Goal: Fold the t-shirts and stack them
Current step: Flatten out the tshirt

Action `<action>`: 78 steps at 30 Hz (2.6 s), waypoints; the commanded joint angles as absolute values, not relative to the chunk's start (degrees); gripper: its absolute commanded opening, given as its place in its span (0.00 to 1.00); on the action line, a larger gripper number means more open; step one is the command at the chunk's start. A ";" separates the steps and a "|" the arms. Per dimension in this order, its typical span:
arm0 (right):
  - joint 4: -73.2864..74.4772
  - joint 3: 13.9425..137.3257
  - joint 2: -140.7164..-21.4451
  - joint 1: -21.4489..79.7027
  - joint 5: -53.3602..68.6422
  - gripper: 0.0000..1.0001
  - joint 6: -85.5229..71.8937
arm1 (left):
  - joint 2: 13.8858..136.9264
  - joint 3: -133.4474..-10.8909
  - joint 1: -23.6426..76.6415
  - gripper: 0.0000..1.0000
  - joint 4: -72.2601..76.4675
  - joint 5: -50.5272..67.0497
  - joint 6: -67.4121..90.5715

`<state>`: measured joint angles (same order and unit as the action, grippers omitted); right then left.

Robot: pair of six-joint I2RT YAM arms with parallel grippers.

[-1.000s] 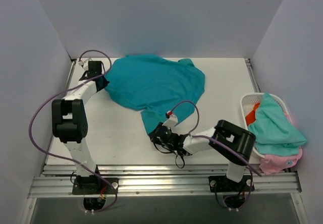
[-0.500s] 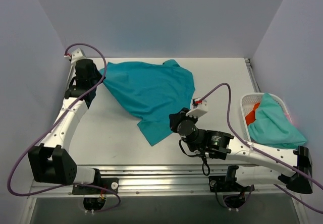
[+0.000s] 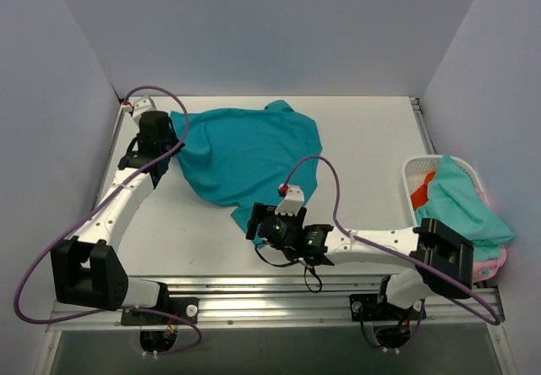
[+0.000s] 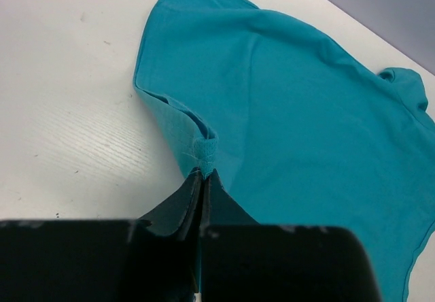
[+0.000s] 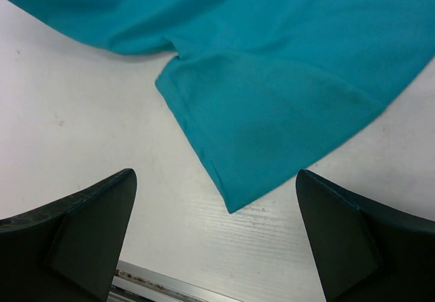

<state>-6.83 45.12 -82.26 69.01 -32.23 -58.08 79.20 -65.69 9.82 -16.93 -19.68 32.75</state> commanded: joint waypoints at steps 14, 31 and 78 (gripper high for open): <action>-20.12 44.56 -97.99 69.34 -21.54 1.00 -65.56 | 78.31 -61.96 10.28 0.02 -12.57 -18.55 33.13; -15.32 39.36 -100.81 69.34 -17.22 0.59 -65.49 | 77.00 -59.86 9.32 0.02 -10.46 -16.35 33.49; 57.64 80.14 -75.42 93.99 -64.40 0.00 -66.87 | 49.85 -63.27 16.34 0.02 -29.95 -18.02 32.79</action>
<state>42.35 74.98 -81.06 85.43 -48.97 -60.82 55.46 -58.41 15.49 -22.85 -16.34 33.91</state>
